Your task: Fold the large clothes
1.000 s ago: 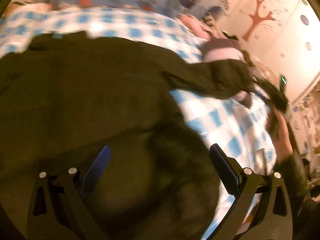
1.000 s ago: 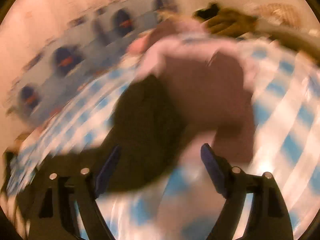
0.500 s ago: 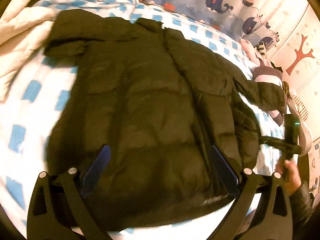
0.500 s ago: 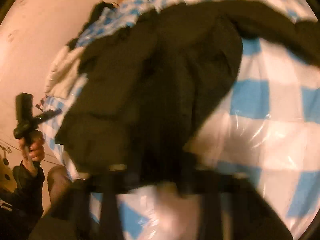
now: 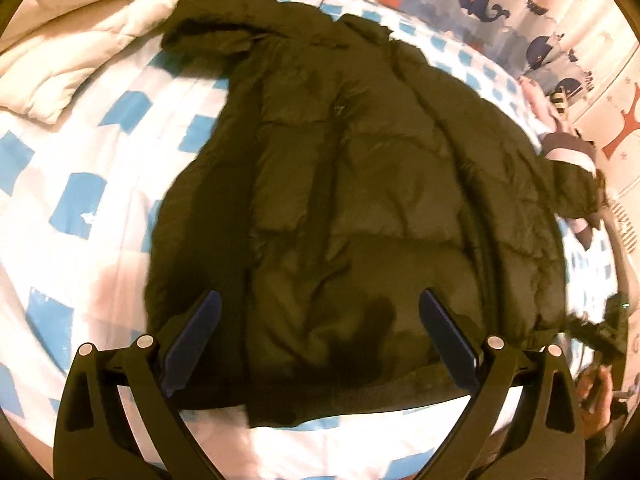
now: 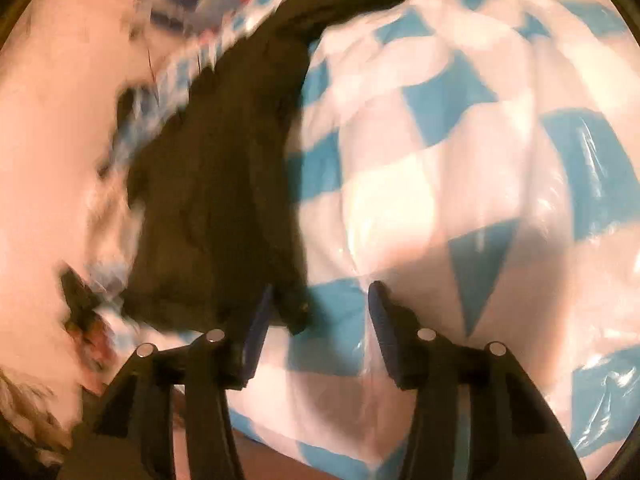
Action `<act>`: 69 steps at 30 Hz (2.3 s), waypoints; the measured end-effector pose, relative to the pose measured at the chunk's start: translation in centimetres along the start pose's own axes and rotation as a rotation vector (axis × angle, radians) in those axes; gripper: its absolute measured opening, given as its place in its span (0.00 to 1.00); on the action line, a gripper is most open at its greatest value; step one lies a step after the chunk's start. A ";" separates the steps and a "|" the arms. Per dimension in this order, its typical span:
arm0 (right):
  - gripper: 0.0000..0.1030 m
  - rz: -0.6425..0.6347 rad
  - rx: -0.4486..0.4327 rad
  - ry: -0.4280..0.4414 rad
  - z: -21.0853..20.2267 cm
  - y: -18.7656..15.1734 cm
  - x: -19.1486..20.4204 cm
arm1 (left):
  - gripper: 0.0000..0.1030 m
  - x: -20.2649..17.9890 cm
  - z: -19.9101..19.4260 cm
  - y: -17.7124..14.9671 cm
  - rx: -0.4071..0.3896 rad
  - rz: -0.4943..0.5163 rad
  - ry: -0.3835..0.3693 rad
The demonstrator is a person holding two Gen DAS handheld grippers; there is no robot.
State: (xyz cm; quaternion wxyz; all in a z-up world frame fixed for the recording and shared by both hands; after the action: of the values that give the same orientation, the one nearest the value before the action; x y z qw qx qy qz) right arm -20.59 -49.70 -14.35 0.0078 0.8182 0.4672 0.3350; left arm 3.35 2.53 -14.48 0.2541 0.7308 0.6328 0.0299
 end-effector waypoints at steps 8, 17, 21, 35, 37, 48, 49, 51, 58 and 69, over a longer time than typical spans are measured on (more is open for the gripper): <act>0.93 -0.359 0.123 0.063 6.1 -0.2 12.5 | 0.92 2.5 2.1 0.7 -0.005 -0.039 0.030; 0.93 -0.167 -0.193 0.016 -3.3 8.9 2.4 | 0.92 0.4 -0.4 2.4 -0.151 0.092 0.276; 0.93 0.139 -0.368 0.002 -7.7 18.3 -8.3 | 0.92 -5.0 -1.0 6.0 -0.259 0.108 0.198; 0.93 0.495 -0.541 -0.003 -5.0 32.5 -23.0 | 0.92 -10.6 6.0 11.2 -0.272 0.024 0.101; 0.88 0.459 -0.554 -0.010 -4.5 32.7 -21.7 | 0.92 -9.5 6.7 11.4 -0.248 -0.031 0.072; 0.11 0.271 -0.641 -0.018 -8.4 35.0 -11.1 | 0.92 -8.4 5.9 11.8 -0.268 -0.084 0.005; 0.11 0.244 -0.643 -0.008 -8.7 35.3 -9.3 | 0.92 -8.2 5.7 11.9 -0.275 -0.089 0.005; 0.11 0.192 -0.648 0.005 -9.1 36.2 -6.1 | 0.92 -7.9 5.1 12.0 -0.287 -0.088 0.005; 0.11 -0.026 -0.641 0.063 -8.0 38.9 9.8 | 0.92 -6.0 3.2 12.1 -0.310 -0.110 0.006; 0.11 -0.302 -0.563 0.167 -1.4 38.1 31.8 | 0.92 -1.5 0.7 11.9 -0.332 -0.202 -0.029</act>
State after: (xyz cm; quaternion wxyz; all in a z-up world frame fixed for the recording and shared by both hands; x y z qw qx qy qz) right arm 18.35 -47.07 16.35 0.2449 0.6751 0.4712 0.5121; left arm 14.15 0.04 -9.73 0.3821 0.6121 0.6855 0.0976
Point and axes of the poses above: each gripper's, at about its wrist camera, not at the fingertips, and z roughly the way its jaws point, x to its left, y to its top, the point moved 9 cm from there along z, roughly the way its jaws point
